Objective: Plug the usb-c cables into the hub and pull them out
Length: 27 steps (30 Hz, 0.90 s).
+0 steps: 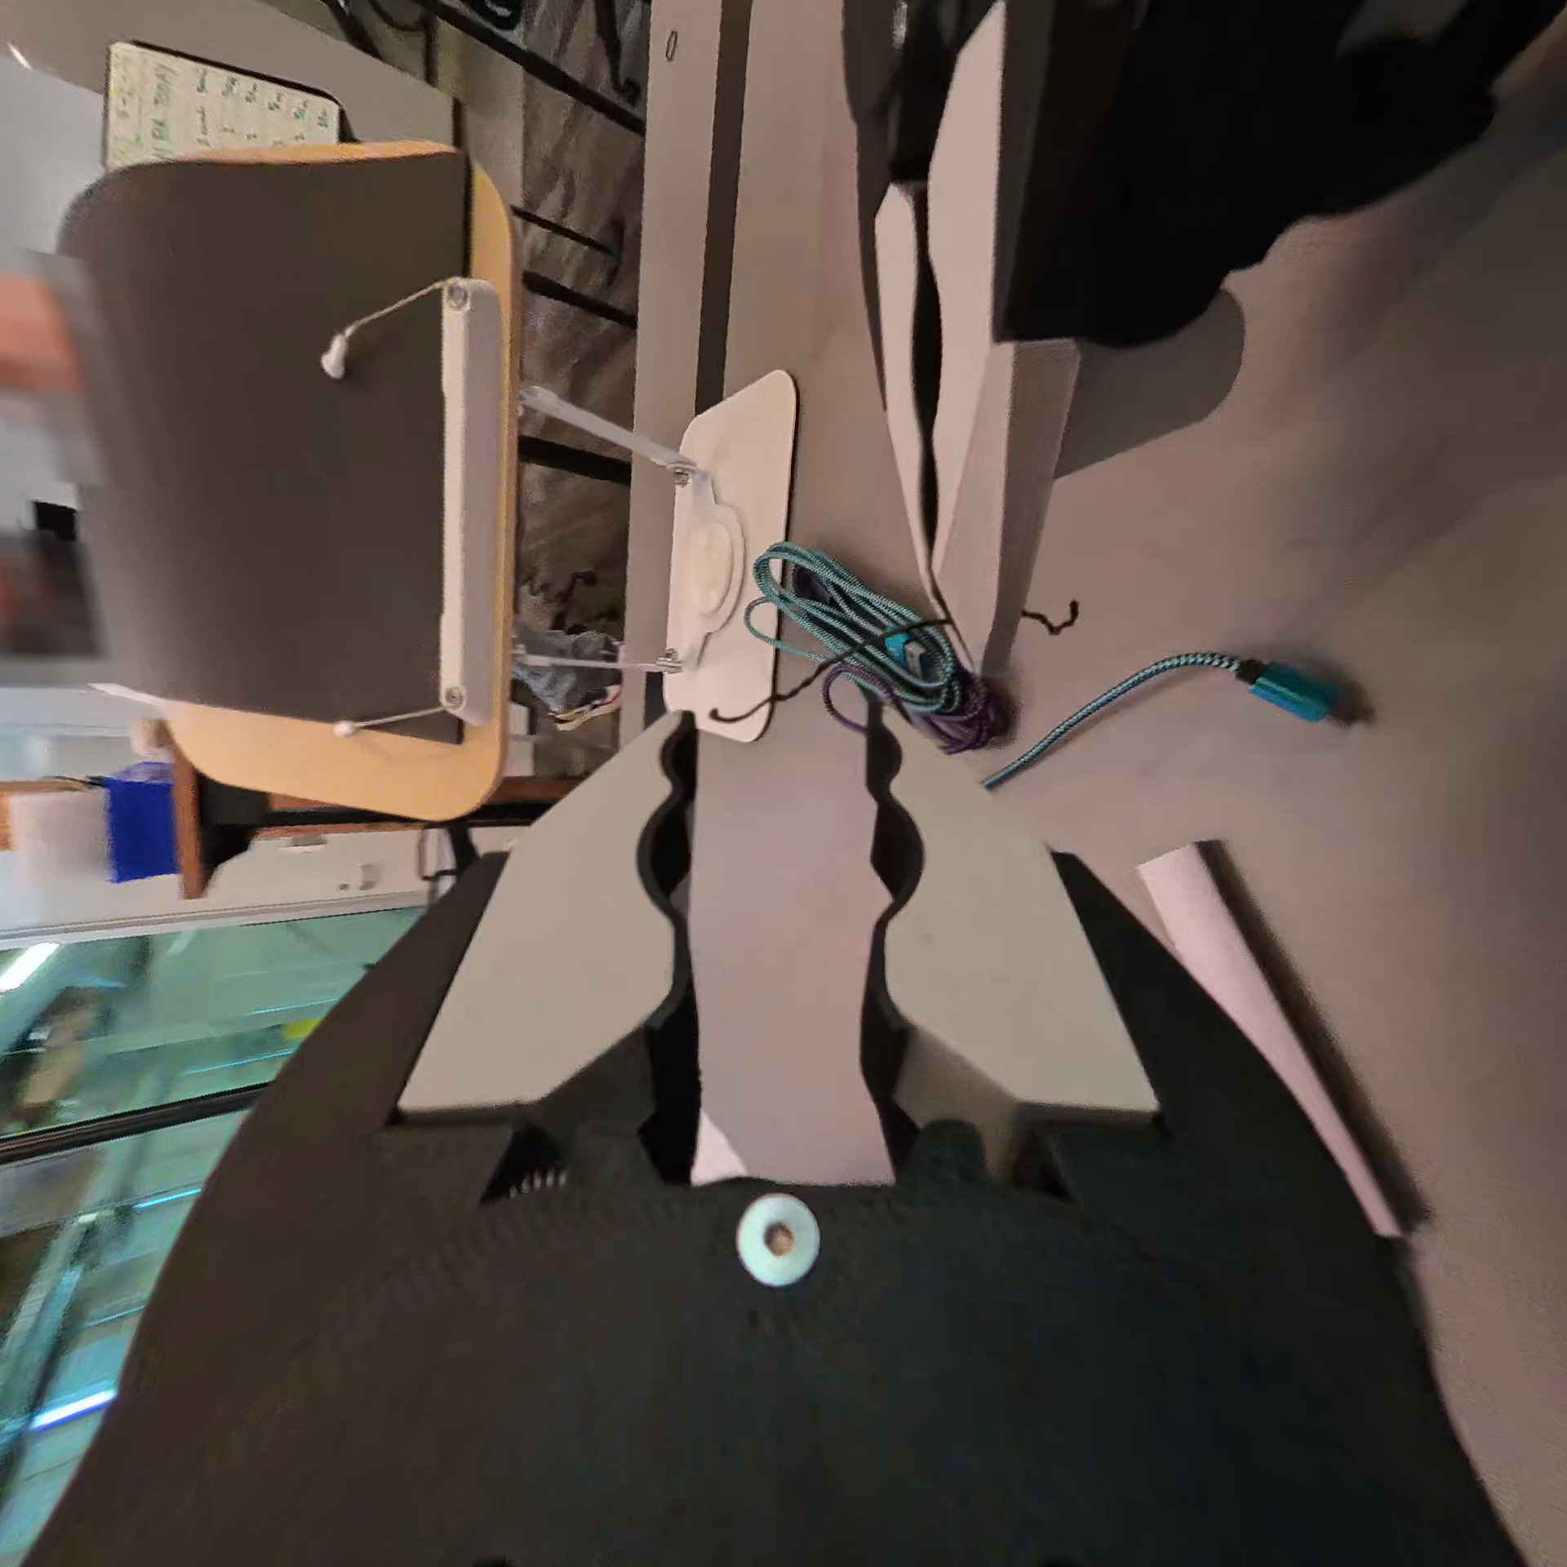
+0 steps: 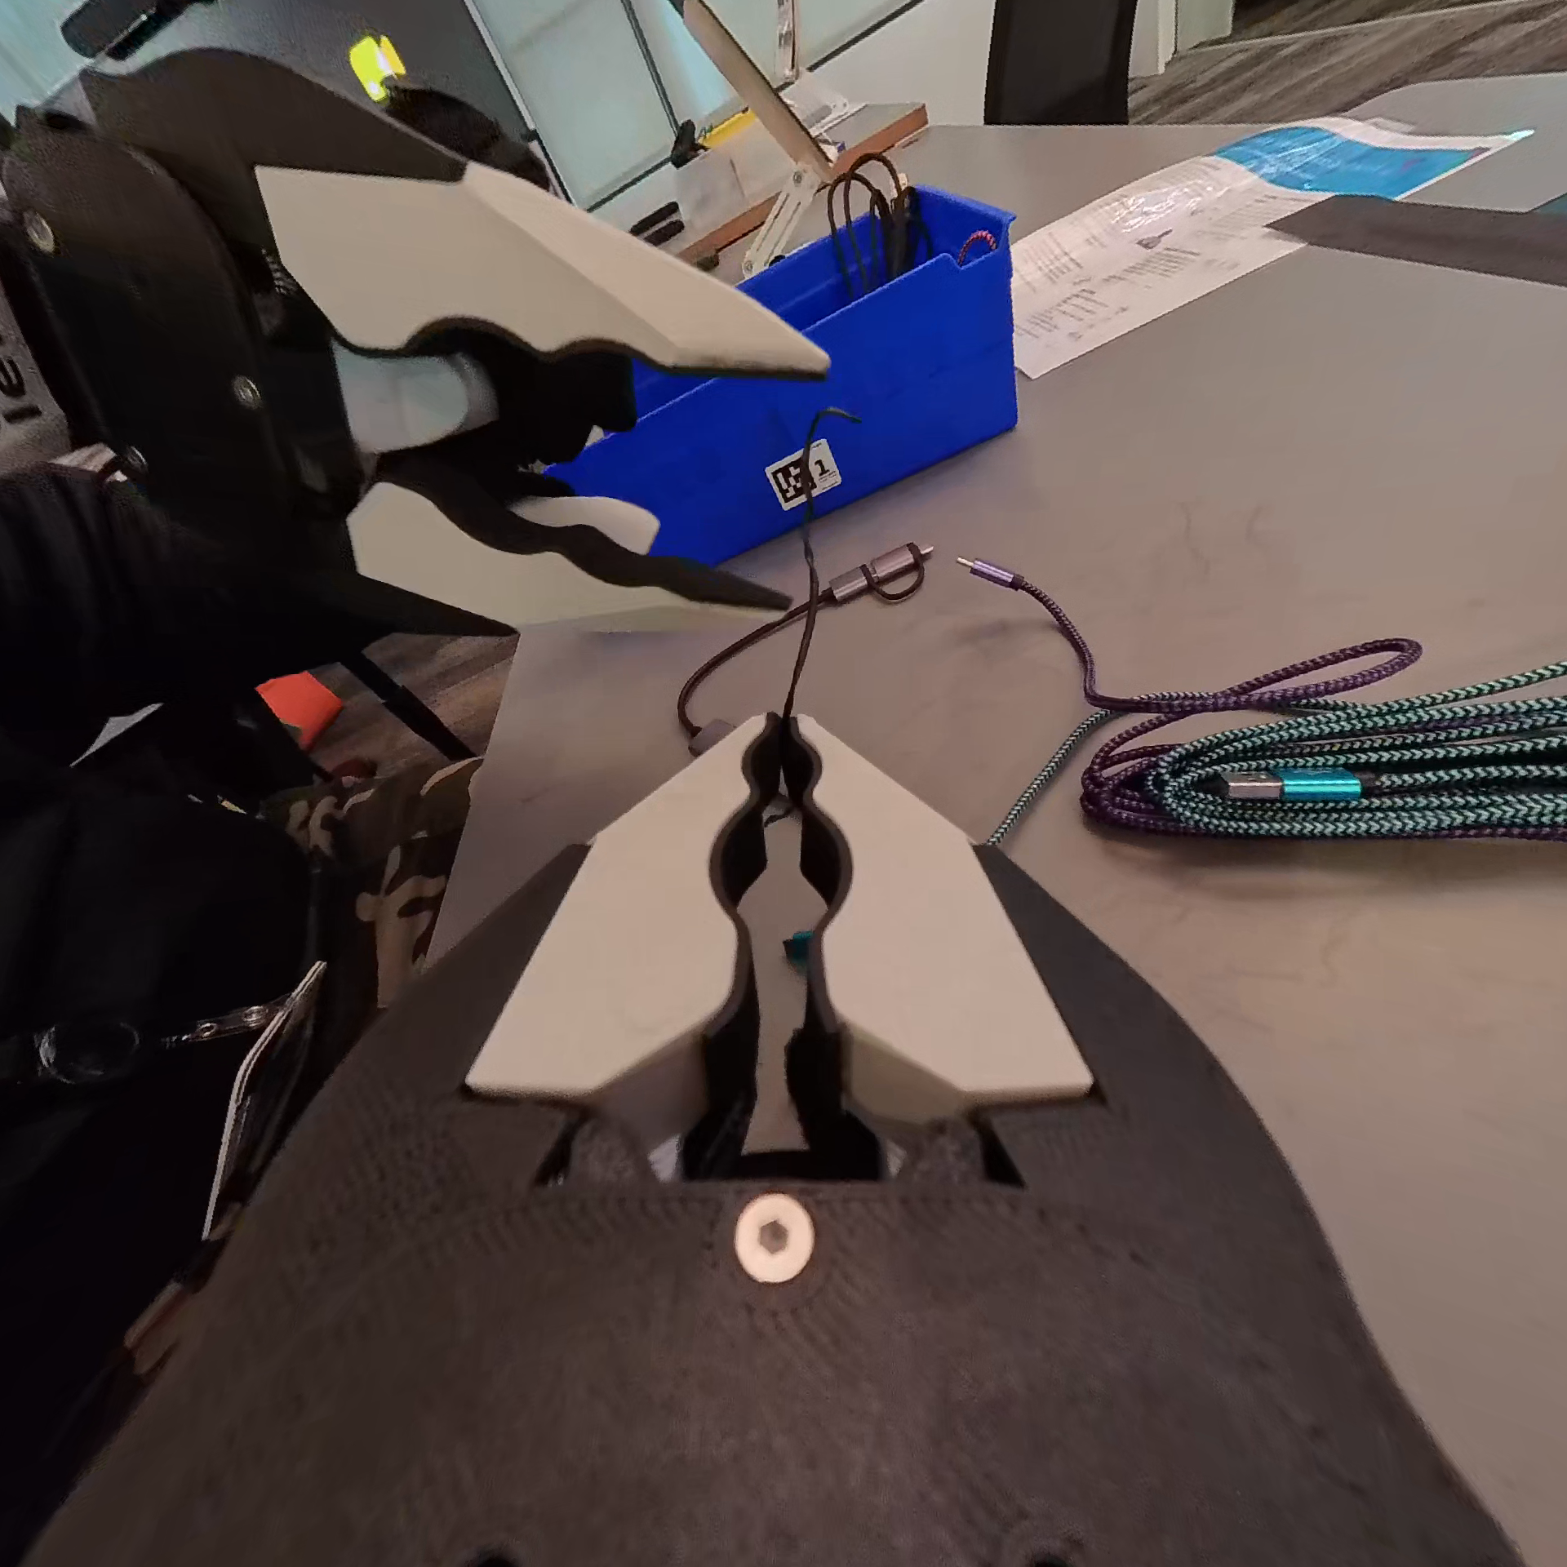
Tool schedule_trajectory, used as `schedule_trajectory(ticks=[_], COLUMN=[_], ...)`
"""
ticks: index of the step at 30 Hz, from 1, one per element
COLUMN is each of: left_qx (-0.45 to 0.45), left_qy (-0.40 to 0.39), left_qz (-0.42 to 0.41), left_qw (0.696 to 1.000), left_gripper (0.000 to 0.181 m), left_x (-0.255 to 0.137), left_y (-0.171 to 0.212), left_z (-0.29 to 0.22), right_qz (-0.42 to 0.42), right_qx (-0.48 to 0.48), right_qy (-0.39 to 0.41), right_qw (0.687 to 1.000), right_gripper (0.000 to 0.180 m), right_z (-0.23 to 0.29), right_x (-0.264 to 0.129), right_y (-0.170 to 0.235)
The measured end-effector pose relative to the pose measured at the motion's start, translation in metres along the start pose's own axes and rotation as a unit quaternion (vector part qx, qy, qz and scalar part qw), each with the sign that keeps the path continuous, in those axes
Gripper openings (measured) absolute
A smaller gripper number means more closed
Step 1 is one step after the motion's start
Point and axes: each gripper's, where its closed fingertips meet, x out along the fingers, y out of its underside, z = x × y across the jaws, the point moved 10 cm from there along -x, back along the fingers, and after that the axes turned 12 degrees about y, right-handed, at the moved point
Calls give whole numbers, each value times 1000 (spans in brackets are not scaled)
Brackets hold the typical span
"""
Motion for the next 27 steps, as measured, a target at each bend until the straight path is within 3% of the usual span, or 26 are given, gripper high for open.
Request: schedule_trajectory(ticks=[4, 11, 13, 20, 23, 27], left_qx=[30, 50, 45, -111, -256, -411], left_qy=[-15, -26, -28, 53, 128, 209], left_qz=[29, 32, 37, -28, -105, -193], left_qw=[999, 998, 998, 992, 953, 866], left_gripper=[27, 25, 13, 0, 0, 0], left_x=[11, 17, 17, 23, 23, 23], left_y=[2, 1, 2, 6, 6, 12], left_z=[-3, -5, -3, 2, 6, 10], right_qz=[8, 16, 13, -20, -35, -43], right_qx=[-9, -10, -10, -11, -11, -17], right_qy=[-4, -13, -14, -29, -28, -25], right_qw=[1000, 1000, 1000, 999, 999, 999], right_gripper=[0, 0, 0, 0, 0, 0], right_z=[3, 5, 5, 8, 9, 11], right_x=[2, 3, 1, -3, -4, -4], right_y=[1, 1, 1, -4, -6, -7])
